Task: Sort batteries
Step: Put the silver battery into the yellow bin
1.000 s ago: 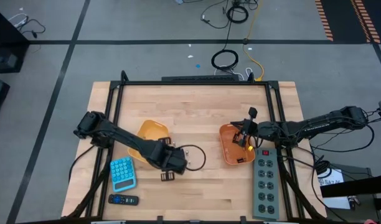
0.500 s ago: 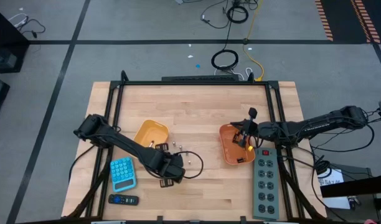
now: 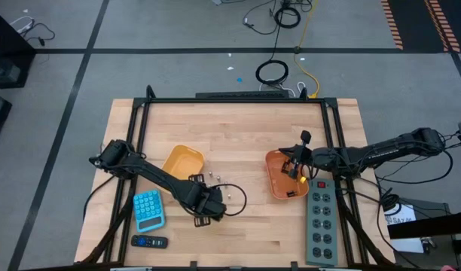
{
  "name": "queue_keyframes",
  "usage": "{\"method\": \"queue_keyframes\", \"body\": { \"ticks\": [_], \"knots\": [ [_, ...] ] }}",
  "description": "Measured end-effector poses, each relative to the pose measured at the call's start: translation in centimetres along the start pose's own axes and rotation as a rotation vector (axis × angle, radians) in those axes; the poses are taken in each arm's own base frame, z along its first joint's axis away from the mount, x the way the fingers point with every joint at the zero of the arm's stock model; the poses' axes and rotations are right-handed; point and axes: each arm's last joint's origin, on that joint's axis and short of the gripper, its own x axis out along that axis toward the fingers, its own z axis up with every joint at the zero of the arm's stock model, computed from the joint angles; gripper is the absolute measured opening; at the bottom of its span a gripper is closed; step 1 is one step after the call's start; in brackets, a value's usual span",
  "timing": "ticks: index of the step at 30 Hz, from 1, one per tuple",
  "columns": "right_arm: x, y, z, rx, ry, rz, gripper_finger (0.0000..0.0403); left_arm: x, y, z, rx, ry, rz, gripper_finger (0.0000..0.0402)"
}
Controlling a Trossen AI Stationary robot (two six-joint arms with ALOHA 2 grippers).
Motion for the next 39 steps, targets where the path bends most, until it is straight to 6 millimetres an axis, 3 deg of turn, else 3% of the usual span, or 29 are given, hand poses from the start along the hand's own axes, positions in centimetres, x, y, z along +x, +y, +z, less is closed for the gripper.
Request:
{"method": "queue_keyframes", "body": {
  "ticks": [10, 21, 39],
  "knots": [
    [0.0, 0.0, -0.1, -0.008, 0.013, 0.000, 0.0000, -0.1, -0.8, -0.5, 0.011, -0.062, 0.073, 0.0242],
    [0.0, 0.0, -0.2, -0.010, 0.016, 0.000, 0.0000, 1.4, -1.8, -1.9, -0.013, -0.096, 0.110, 0.0242],
    [0.0, 0.0, -0.1, -0.004, 0.011, 0.000, 0.0000, 3.6, -1.1, -2.6, -0.013, -0.069, 0.118, 0.0241]
  ]
}}
